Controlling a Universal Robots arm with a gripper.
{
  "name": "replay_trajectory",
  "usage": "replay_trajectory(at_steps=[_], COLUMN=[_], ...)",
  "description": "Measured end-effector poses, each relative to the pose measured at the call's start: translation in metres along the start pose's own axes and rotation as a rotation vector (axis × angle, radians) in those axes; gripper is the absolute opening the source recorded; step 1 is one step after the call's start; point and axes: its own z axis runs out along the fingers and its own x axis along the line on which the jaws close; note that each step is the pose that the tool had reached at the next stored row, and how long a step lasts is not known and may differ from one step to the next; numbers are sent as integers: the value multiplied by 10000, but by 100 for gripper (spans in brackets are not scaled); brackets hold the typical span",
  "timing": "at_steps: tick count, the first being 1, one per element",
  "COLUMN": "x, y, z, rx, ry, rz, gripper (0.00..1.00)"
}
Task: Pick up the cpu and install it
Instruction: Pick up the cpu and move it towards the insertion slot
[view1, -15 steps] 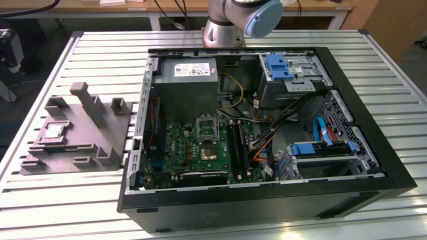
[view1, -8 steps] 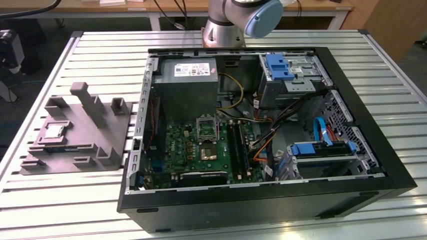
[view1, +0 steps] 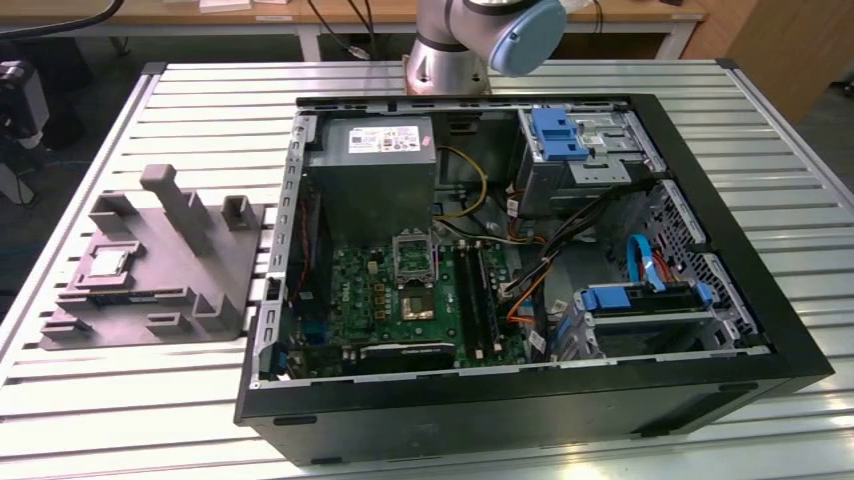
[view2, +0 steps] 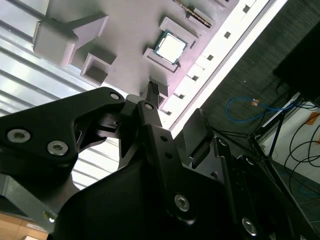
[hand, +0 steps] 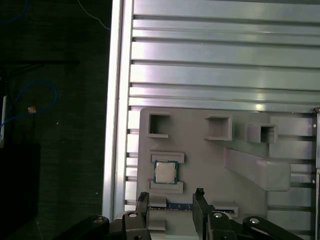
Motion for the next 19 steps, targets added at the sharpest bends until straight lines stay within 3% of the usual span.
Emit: replay_trajectory(at_steps=[12, 19], x=[2, 1], y=[-72, -74], z=[162, 169], rx=[2, -1], ry=[2, 3], rz=[3, 1], gripper=[47, 47])
